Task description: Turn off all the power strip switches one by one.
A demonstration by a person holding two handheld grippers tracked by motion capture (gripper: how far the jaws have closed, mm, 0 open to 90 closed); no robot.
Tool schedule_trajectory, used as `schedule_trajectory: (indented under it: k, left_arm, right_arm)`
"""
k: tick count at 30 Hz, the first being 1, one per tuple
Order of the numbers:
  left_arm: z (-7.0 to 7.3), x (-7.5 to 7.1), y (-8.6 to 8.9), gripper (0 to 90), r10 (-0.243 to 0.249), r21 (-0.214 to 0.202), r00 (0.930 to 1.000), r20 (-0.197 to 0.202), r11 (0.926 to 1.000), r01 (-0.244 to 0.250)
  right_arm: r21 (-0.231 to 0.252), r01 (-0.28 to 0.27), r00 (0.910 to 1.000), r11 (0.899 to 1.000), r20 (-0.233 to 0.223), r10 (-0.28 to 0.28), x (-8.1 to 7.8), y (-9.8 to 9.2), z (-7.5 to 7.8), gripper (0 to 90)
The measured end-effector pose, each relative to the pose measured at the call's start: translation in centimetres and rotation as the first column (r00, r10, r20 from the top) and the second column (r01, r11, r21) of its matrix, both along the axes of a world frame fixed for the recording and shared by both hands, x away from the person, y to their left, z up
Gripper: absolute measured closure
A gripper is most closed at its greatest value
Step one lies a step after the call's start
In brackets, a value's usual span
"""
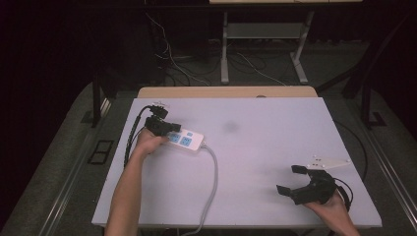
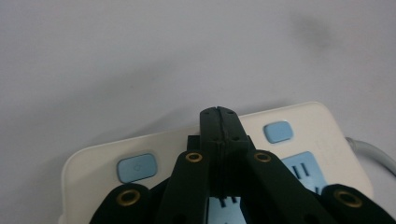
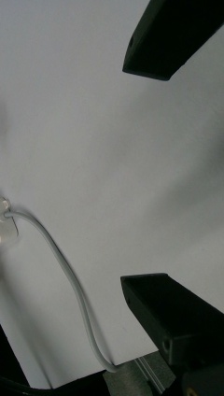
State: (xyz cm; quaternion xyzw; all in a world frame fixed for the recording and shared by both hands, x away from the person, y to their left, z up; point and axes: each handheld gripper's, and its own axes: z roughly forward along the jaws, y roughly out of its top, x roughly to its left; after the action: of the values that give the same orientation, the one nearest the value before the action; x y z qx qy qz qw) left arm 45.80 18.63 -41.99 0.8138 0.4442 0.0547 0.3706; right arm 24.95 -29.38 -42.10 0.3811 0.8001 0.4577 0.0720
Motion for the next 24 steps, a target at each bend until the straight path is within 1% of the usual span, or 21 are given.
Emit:
schedule_trajectory:
  k: [1,2,6,9,11,13,18,20,21,22,23,24]
  left_arm:
    - [0.00,0.03,0.02,89.7,0.006,-0.006,1.0000,-0.007,1.0000,-0.006]
    - [0.03,0.04,0.00,89.7,0.007,-0.003,0.9999,-0.008,1.0000,-0.007]
    - [0.17,-0.08,-0.19,89.6,-0.003,0.021,1.0000,-0.001,0.9998,0.003]
    - [0.16,-0.17,-0.22,89.6,-0.001,0.024,1.0000,0.008,0.9997,0.001]
    - [0.14,-0.15,-0.17,89.5,-0.003,0.019,1.0000,0.006,0.9998,0.002]
    - [0.21,-0.13,-0.27,89.5,-0.010,0.031,0.9999,0.012,0.9995,0.009]
    - [0.26,-0.13,-0.26,89.5,-0.008,0.030,1.0000,0.006,0.9995,0.007]
    - [0.32,-0.11,-0.09,89.5,-0.006,0.027,0.9999,-0.009,0.9996,0.007]
    - [0.36,-0.11,0.01,89.4,-0.001,0.030,0.9999,-0.011,0.9995,0.002]
    - [0.42,-0.14,0.16,89.5,0.003,0.023,0.9999,-0.012,0.9997,-0.003]
    - [0.66,-0.18,0.40,89.5,0.018,0.002,0.9998,-0.006,0.9998,-0.018]
    - [0.79,-0.23,0.50,89.5,0.025,0.018,0.9997,-0.005,0.9995,-0.025]
  right_arm:
    - [0.000,0.000,1.0000,1.000,0.000,0.000,-0.01,0.00,0.01,0.6]
    - [-0.001,-0.001,1.0000,1.000,0.002,0.001,-0.01,0.00,0.02,0.6]
    - [0.001,0.001,1.0000,1.000,0.003,-0.001,-0.03,-0.05,0.05,0.6]
    - [0.000,0.003,1.0000,1.000,0.003,-0.003,0.02,-0.07,0.01,0.6]
    - [-0.001,0.003,1.0000,1.000,0.001,-0.003,0.01,-0.04,-0.01,0.6]
    - [-0.003,0.002,1.0000,1.000,-0.002,-0.002,0.02,-0.02,-0.04,0.6]
    - [-0.005,0.001,1.0000,1.000,-0.002,-0.001,0.05,-0.02,-0.07,0.6]
    - [0.000,0.003,1.0000,1.000,-0.004,-0.003,0.05,-0.05,-0.05,0.6]
    - [0.002,0.002,1.0000,1.000,-0.002,-0.002,0.06,-0.09,-0.05,0.6]
    - [0.004,0.003,1.0000,1.000,-0.001,-0.003,0.06,-0.11,-0.04,0.6]
    - [0.007,0.002,1.0000,1.000,-0.001,-0.002,0.06,-0.13,-0.03,0.6]
    - [0.008,0.003,1.0000,1.000,-0.003,-0.003,0.04,-0.17,0.00,0.6]
